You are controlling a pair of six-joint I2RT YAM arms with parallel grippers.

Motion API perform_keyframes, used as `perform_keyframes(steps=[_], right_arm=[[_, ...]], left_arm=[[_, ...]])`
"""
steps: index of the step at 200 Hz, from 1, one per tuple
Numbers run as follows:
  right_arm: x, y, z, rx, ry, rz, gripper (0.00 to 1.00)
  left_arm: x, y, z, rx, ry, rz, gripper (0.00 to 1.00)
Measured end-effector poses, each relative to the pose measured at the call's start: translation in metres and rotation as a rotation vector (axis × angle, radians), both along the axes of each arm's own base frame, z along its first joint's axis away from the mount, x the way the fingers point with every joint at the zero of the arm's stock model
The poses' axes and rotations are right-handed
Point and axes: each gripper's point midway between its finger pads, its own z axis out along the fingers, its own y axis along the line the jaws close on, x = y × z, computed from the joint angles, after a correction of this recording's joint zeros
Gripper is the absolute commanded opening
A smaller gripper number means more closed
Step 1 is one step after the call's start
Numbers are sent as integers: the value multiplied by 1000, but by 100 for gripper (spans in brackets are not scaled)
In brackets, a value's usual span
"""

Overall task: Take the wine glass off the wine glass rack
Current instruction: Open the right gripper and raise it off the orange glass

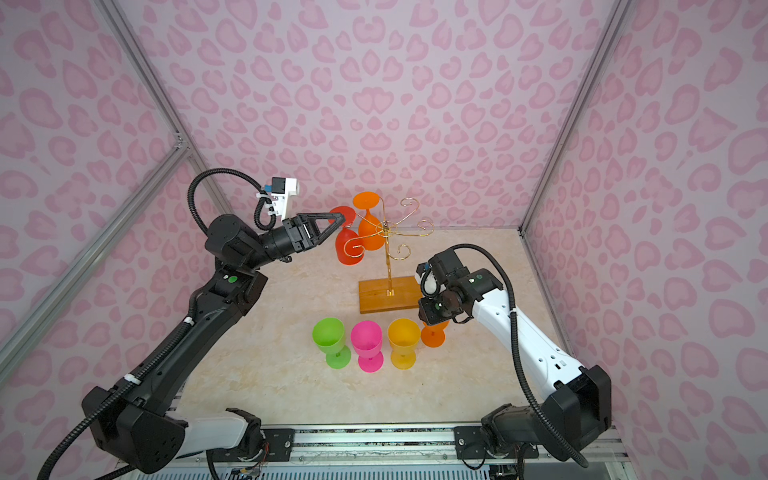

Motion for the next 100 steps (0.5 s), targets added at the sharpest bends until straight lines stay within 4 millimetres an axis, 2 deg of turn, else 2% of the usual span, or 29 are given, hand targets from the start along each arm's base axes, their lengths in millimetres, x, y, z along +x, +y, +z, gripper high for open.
perform_keyframes(steps=[58, 100], right_arm=[[0, -7, 34, 111, -109, -53, 36], [9, -33, 77, 260, -270, -186, 37]], left_arm=[[11, 10, -4, 8, 20, 45, 66], [40, 41, -18, 16, 74, 163, 65]])
